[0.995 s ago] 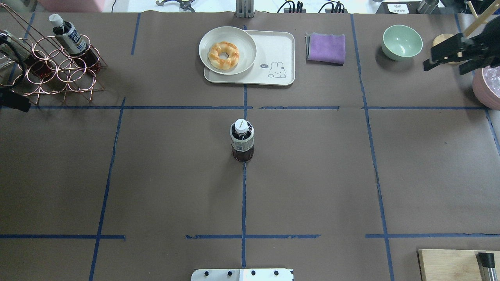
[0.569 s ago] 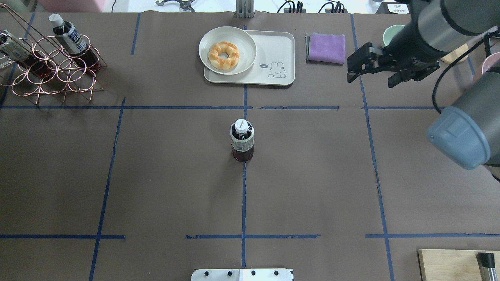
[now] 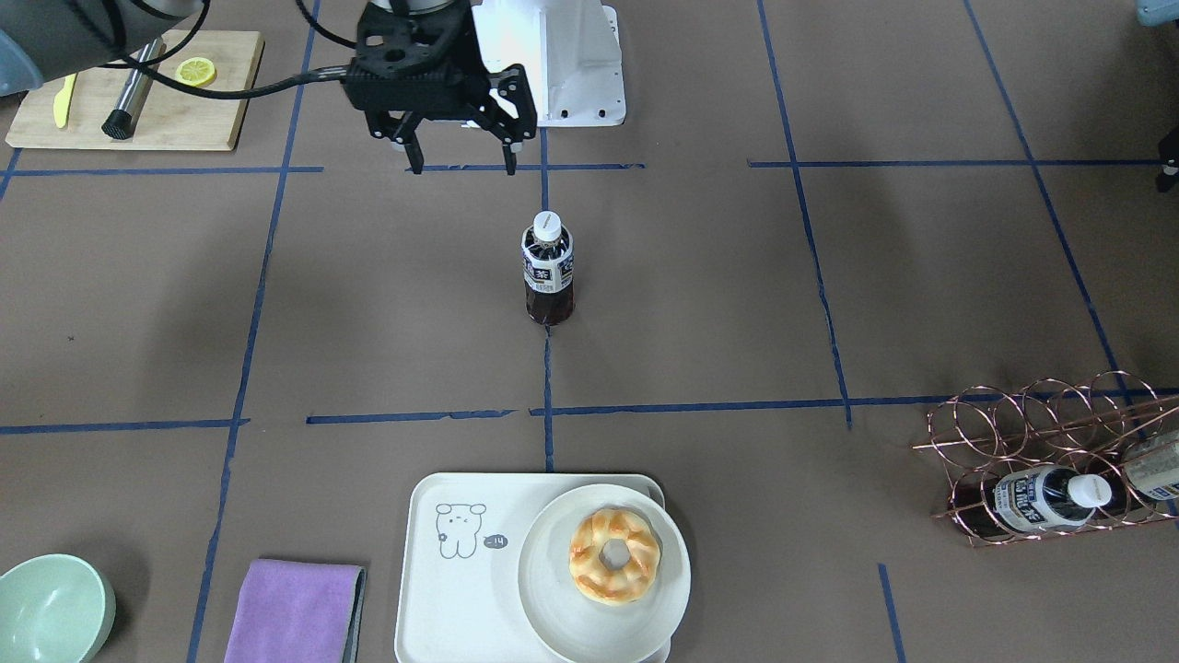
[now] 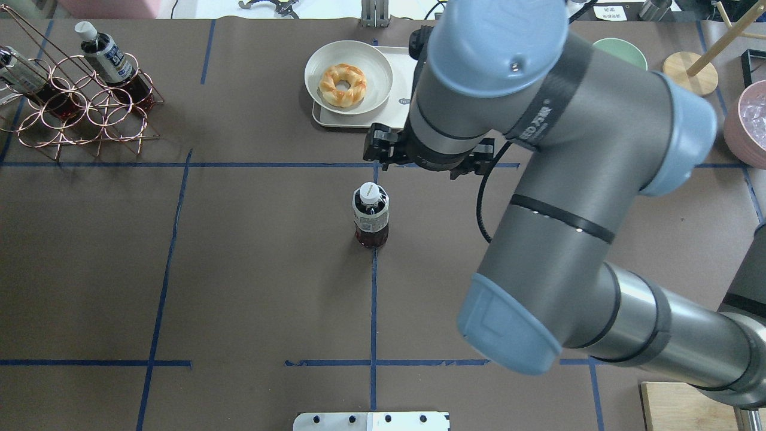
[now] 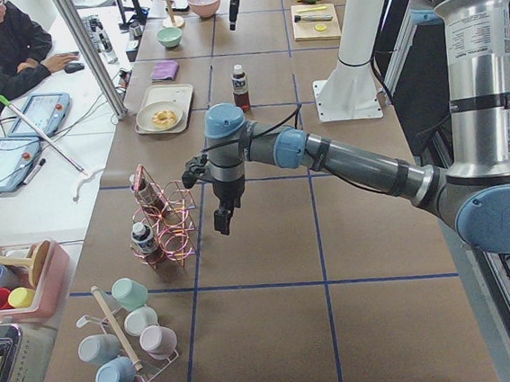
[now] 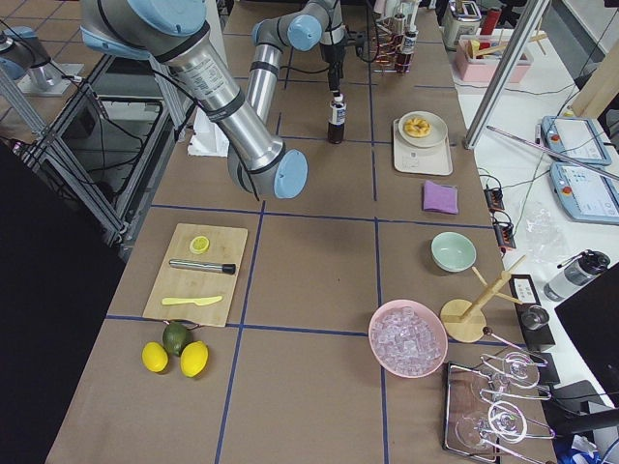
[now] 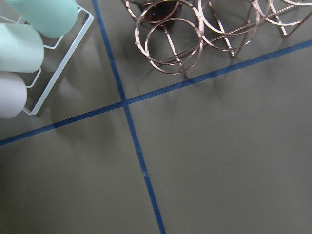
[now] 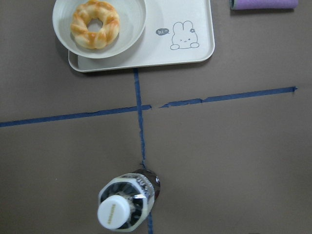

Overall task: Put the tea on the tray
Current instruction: 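Reach the right gripper down over the standing tea bottle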

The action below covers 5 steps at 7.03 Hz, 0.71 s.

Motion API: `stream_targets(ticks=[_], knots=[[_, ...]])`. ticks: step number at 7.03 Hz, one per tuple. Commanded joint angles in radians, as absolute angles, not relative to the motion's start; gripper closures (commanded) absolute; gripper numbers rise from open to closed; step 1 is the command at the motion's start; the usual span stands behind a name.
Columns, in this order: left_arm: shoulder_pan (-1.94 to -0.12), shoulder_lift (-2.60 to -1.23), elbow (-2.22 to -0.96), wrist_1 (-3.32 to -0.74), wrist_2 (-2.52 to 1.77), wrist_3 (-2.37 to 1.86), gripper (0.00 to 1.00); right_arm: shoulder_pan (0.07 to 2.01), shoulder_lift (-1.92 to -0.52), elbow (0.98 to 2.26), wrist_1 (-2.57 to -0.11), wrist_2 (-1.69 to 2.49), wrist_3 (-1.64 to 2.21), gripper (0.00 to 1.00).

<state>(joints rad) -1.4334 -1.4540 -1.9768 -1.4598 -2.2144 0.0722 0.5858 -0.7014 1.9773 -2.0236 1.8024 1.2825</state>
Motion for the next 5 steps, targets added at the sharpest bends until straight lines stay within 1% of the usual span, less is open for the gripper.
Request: stream_targets(ticks=[1,2,3,5], knots=[[-1.471,-1.425,-1.953,-1.46,-2.241,0.141,0.0,0.512,-0.605,1.843,-2.01,1.73,1.308,0.0],[-1.488,-1.424,-1.942,-1.46,-2.249,0.161,0.0,0.512,-0.554,1.747,-1.99,1.73,1.308,0.01],[-1.491,-1.424,-1.942,-1.46,-2.249,0.161,0.0,0.509,-0.558,1.718,-1.977,1.73,1.298,0.01],[-1.491,-1.424,-1.942,-1.46,-2.249,0.161,0.0,0.511,-0.575,1.717,-1.974,1.727,1.283,0.02]])
